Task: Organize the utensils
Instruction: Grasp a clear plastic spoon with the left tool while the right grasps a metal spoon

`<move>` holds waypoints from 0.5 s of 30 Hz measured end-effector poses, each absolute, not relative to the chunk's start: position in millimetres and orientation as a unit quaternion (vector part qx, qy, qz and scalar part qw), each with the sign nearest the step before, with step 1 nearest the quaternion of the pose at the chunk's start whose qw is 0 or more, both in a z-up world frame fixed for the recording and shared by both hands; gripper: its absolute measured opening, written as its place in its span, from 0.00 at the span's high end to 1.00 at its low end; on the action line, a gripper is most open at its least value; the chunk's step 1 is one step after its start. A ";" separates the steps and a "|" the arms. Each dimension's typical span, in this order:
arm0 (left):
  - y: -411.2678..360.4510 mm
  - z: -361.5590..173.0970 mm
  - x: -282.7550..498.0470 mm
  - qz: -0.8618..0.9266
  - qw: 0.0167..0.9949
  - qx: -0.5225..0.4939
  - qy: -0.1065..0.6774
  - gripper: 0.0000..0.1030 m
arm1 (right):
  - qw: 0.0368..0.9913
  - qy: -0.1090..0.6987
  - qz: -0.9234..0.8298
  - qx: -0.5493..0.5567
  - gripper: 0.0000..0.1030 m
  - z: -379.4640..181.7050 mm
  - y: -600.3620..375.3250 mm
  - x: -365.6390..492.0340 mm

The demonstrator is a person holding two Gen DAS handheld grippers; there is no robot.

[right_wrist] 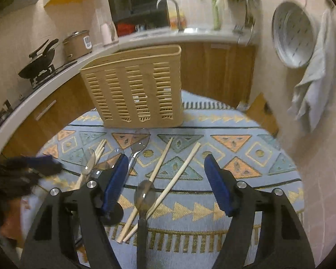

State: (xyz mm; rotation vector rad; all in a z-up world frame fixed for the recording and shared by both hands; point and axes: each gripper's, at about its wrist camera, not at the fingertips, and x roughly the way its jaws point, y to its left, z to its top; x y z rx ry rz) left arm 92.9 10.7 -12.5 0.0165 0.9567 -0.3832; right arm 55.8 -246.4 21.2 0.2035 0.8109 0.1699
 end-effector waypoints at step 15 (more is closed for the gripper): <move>-14.1 -40.4 134.5 -0.158 0.835 0.015 0.527 0.54 | 0.829 0.521 0.132 0.152 0.43 -10.1 -235.9 140.5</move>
